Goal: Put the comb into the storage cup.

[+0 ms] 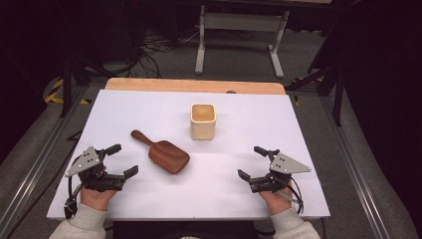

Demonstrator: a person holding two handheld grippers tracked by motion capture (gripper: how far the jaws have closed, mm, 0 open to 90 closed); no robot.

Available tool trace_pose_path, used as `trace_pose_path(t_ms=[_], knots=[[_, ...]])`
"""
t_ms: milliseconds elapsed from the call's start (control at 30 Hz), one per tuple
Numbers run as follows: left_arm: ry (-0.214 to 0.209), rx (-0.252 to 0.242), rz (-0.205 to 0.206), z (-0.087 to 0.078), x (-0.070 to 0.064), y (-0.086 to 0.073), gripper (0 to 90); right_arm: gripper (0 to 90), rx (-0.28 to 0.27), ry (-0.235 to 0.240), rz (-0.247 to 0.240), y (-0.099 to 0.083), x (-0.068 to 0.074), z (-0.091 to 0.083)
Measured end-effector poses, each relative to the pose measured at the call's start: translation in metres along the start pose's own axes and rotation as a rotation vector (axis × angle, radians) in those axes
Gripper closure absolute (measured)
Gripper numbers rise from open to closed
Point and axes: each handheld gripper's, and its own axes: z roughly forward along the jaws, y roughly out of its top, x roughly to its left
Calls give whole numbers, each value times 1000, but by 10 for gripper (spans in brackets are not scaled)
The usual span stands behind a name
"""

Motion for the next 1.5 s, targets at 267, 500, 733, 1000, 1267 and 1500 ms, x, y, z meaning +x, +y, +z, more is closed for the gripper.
trace_pose_path(t_ms=[267, 500, 733, 1000, 1267, 1500], knots=[[12, 9, 17, -1, 0, 2, 11, 51, -2, 9, 3, 1, 1, 1], [11, 41, 4, 1, 4, 6, 47, 58, -3, 11, 5, 1, 1, 0], [-28, 85, 39, 8, 8, 23, 63, 78, -12, 20, 9, 1, -1, 0], [-51, 112, 60, 17, 16, 44, 68, 82, -10, 27, 23, 1, -1, 0], [-65, 131, 52, 29, 29, 57, 79, 88, -13, 34, 24, 1, -1, -1], [-89, 159, 49, 39, 38, 66, 90, 92, -15, 47, 29, 1, -1, -1]])
